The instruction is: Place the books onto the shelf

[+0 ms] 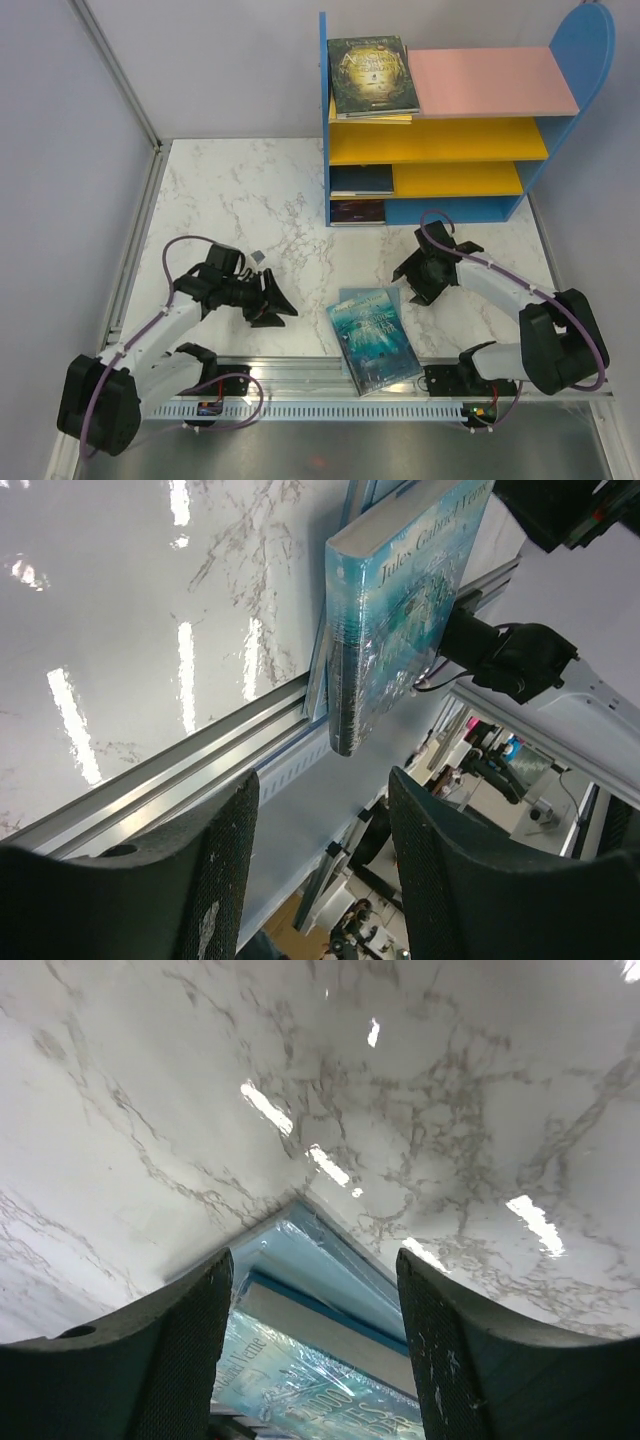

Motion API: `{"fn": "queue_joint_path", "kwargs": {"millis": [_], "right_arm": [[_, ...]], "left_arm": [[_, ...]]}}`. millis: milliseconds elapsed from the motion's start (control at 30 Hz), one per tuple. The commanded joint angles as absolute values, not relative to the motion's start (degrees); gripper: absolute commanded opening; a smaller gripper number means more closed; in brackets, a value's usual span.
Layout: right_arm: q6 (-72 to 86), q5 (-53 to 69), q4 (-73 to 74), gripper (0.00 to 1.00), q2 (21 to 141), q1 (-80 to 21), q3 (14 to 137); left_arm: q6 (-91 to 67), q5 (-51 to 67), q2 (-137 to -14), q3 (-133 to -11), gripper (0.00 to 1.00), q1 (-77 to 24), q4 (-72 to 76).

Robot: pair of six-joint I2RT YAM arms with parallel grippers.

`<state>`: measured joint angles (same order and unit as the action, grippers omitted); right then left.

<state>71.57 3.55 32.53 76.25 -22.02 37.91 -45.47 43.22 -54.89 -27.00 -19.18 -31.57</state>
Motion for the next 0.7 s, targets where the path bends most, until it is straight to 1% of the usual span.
{"fn": "queue_joint_path", "kwargs": {"millis": [0, 133, 267, 367, 500, 567, 600, 667], "right_arm": [[64.35, -2.01, 41.2, 0.71, 75.68, -20.13, 43.41], [61.79, -2.11, 46.14, 0.71, 72.52, -20.13, 42.19], [62.49, 2.18, 45.53, 0.7, 67.77, -21.53, 35.52], [65.03, 5.09, 44.13, 0.7, 64.96, -25.56, 31.3], [72.67, 8.96, 38.42, 0.69, 61.97, -35.56, 25.76], [78.2, 9.67, 33.5, 0.69, 61.88, -39.09, 22.77], [79.79, 9.58, 31.83, 0.69, 62.4, -42.5, 21.89], [82.53, 10.97, 27.17, 0.69, 63.89, -44.99, 20.57]], "left_arm": [[-47.1, 40.96, -58.53, -30.93, 0.58, -23.28, -27.52], [-52.37, 37.27, -63.97, -30.85, 0.58, -33.19, -21.9], [-56.95, 36.91, -71.0, -29.88, 0.57, -38.31, -12.68], [-58.53, 36.57, -76.1, -30.41, 0.56, -40.43, -8.37], [-61.16, 35.6, -80.67, -30.41, 0.56, -42.27, -2.92], [-61.96, 34.81, -82.87, -30.41, 0.56, -42.71, -0.71], [-62.48, 34.37, -83.58, -30.41, 0.56, -42.98, 1.39], [-62.84, 32.27, -85.59, -30.41, 0.56, -43.59, 2.54]]}}
